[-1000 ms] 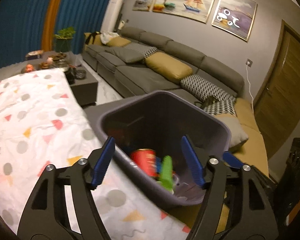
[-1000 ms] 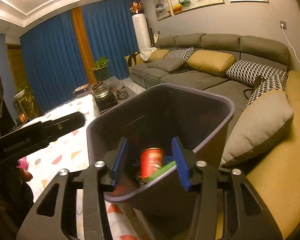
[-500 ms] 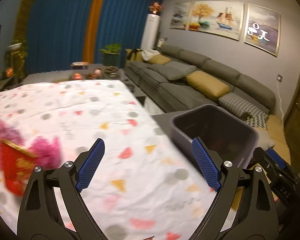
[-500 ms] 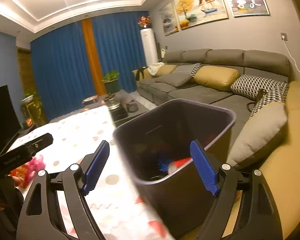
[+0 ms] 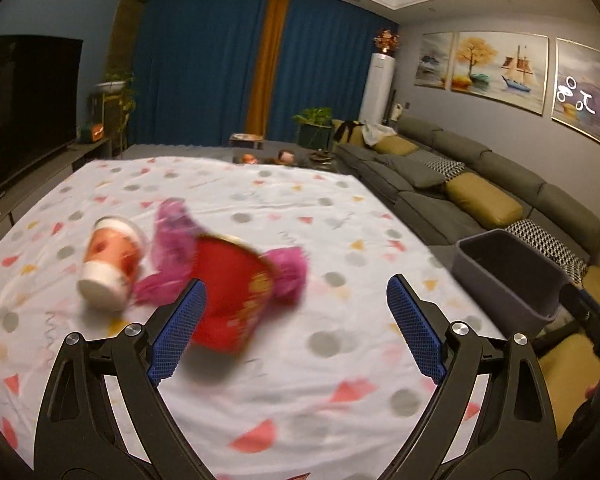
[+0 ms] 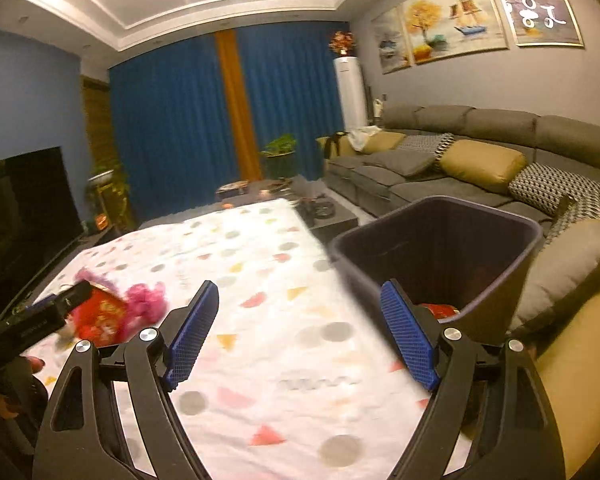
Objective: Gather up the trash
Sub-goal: 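Move both open tools back to the remaining trash on the table, then close left tool on the tall red paper cup while right tool reaches the pink bag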
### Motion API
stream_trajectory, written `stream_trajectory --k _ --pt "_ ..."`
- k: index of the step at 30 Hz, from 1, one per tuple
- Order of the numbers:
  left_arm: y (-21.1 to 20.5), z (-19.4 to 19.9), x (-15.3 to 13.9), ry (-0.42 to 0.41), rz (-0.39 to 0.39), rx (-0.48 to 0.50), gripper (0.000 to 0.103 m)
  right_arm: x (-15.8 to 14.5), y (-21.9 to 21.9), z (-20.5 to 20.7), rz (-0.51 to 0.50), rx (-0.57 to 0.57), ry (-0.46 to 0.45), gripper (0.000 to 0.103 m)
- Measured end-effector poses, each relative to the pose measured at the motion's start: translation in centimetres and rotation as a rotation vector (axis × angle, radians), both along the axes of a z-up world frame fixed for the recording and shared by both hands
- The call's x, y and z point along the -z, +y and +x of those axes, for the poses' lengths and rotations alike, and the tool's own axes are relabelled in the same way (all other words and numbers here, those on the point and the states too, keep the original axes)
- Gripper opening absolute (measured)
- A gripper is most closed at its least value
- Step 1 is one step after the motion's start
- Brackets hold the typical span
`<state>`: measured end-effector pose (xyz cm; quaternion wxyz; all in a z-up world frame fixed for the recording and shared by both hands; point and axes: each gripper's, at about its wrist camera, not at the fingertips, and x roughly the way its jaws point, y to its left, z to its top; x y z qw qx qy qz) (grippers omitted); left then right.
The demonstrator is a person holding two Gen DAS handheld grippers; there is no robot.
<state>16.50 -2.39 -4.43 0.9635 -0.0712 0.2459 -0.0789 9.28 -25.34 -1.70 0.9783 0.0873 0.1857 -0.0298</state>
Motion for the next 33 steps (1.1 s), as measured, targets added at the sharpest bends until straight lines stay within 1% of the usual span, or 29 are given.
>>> stream_trajectory --k 5,10,12,16,19,23,27,29,31,33 --pt "3.4 -0.9 0.6 -0.012 -0.003 -0.004 0.090 -0.1 3.8 1.1 -0.010 -0.066 -0.004 0.081" --pt "6.1 -0.6 1.5 0.009 -0.033 0.001 0.090 -0.1 6.6 2.2 -0.006 -0.124 -0.005 0.081" --pt "6.4 -0.3 1.8 0.015 -0.036 0.002 0.089 -0.1 7.6 2.6 -0.009 -0.140 -0.003 0.081" --pt "6.3 1.0 2.3 0.047 -0.049 0.036 0.084 0.1 8.4 3.0 -0.014 -0.155 0.003 0.081" --pt "6.0 2.5 3.2 0.101 -0.065 0.065 0.078 0.2 8.6 3.4 -0.011 -0.159 0.008 0.081" --pt "5.4 4.3 4.3 0.157 -0.062 0.079 0.076 0.4 9.0 3.5 -0.012 -0.166 0.008 0.081" --pt "4.9 5.5 4.7 0.180 -0.073 0.097 0.075 0.5 9.4 4.2 -0.014 -0.175 0.016 0.081" --pt "4.5 5.8 4.9 0.189 -0.064 0.105 0.071 0.8 9.6 4.5 -0.015 -0.180 0.021 0.081" --pt "4.3 6.3 5.3 0.208 -0.059 0.112 0.064 0.9 9.8 4.8 -0.016 -0.184 0.025 0.081" --pt "4.3 6.7 5.6 0.224 -0.065 0.115 0.060 1.0 10.1 5.3 -0.019 -0.188 0.032 0.081"
